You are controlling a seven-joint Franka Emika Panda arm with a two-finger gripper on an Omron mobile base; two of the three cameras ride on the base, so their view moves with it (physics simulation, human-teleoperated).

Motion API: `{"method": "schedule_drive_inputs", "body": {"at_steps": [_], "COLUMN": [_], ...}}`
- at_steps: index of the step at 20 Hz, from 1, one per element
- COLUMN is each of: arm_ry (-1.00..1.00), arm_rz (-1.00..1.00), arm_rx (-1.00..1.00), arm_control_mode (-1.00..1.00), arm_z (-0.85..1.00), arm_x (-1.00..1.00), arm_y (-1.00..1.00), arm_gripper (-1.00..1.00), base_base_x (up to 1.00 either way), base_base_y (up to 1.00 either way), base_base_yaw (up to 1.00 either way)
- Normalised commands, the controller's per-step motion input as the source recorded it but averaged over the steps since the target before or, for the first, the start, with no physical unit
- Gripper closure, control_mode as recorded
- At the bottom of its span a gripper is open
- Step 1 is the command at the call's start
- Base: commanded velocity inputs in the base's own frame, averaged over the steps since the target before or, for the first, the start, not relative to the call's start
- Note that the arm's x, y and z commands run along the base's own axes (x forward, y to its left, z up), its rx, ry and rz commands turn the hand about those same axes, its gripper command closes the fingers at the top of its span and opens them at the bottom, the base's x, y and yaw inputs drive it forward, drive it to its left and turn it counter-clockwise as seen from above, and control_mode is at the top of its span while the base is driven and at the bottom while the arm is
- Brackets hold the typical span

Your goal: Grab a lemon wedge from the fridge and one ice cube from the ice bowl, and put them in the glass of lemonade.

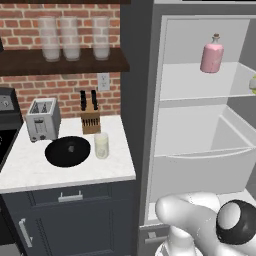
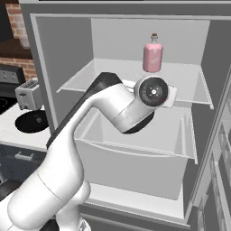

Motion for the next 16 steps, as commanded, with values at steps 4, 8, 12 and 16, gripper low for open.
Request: {"method": "schedule_drive_inputs", "body": {"at_steps": [4, 8, 12, 16], "arm_ry": [-0.21, -0.17, -0.19, -0.13], "arm_rz": [0.00, 0.00, 0.00, 0.00], "arm_rx": [0.00, 0.00, 0.00, 0.00], "arm_control_mode": [-1.00, -1.00, -1.00, -1.00], "arm_z": [0.28, 0.29, 0.20, 0.07], "arm_x": [-1.00, -1.00, -1.00, -1.00], "arm_y": [0.00, 0.00, 0.02, 0.34], "arm_gripper": [1.00, 1.00, 1.00, 1.00], "base_base_x": [0.00, 0.00, 0.00, 0.00], "base_base_y": [0.00, 0.00, 0.00, 0.00], "base_base_yaw": [0.00, 0.00, 0.00, 0.00]}}
